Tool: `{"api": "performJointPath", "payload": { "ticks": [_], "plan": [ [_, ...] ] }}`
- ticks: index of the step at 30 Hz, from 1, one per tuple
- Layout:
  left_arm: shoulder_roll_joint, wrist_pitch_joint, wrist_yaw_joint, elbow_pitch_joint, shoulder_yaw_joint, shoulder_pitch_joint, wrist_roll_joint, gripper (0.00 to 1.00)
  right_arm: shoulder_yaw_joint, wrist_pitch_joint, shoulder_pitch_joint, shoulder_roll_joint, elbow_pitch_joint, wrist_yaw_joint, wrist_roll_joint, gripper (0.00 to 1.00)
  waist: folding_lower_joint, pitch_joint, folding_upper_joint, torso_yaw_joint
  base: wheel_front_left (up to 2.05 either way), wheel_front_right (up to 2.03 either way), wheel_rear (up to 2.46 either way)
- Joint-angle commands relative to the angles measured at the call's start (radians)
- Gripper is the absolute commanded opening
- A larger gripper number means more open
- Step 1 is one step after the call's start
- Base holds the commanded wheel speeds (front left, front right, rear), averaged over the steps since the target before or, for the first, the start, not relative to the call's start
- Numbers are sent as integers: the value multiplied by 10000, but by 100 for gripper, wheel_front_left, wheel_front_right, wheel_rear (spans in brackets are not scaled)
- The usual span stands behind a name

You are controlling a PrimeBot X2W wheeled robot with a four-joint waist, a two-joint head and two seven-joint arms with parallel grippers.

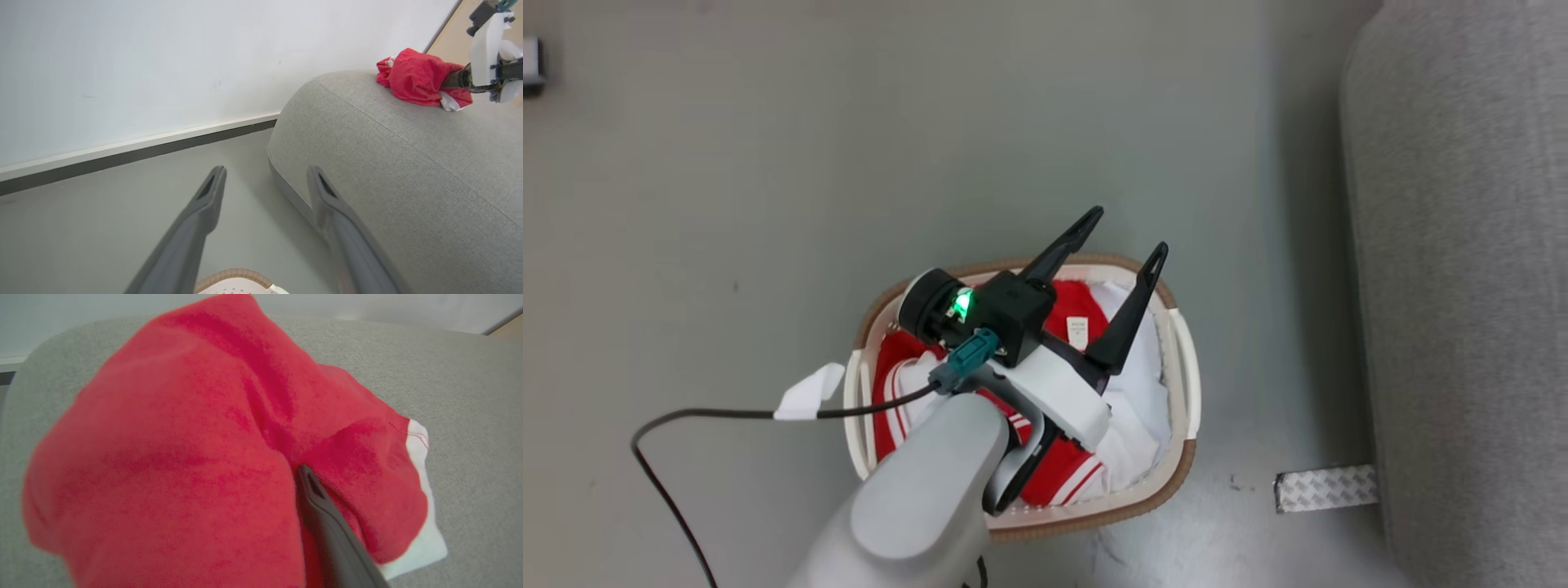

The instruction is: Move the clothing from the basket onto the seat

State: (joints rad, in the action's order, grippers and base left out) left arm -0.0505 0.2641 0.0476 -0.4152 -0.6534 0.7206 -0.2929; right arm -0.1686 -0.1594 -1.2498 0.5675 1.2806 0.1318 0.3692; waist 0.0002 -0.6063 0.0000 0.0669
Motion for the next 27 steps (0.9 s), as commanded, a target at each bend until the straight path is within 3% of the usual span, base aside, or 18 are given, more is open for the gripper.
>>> {"api": "performJointPath", "payload": {
  "ticks": [1,8,15,23,27],
  "plan": [
    [-21,5,33,-2,29,-126,15,100,-150,-137,107,-135,51,-22,-77,100,-2,272,0,142,0,0,0],
    [-27,7,131,-103,427,-848,-153,100,-1174,-241,929,-487,-491,-22,86,100,-2,1895,0,541,0,0,0],
    [-217,5,179,135,1062,-1871,-220,100,-2536,-161,2170,-13,-1983,-23,973,100,-2,3946,0,516,0,0,0],
    [-731,6,-180,639,2294,-3178,-555,100,-3413,1035,3760,451,-4606,-22,2345,100,-2,5783,0,331,0,0,0],
    [-990,6,-429,969,2929,-3841,-718,100,-3242,1944,4763,527,-5782,-22,2680,100,-2,6353,0,146,0,0,0]
  ]
}}
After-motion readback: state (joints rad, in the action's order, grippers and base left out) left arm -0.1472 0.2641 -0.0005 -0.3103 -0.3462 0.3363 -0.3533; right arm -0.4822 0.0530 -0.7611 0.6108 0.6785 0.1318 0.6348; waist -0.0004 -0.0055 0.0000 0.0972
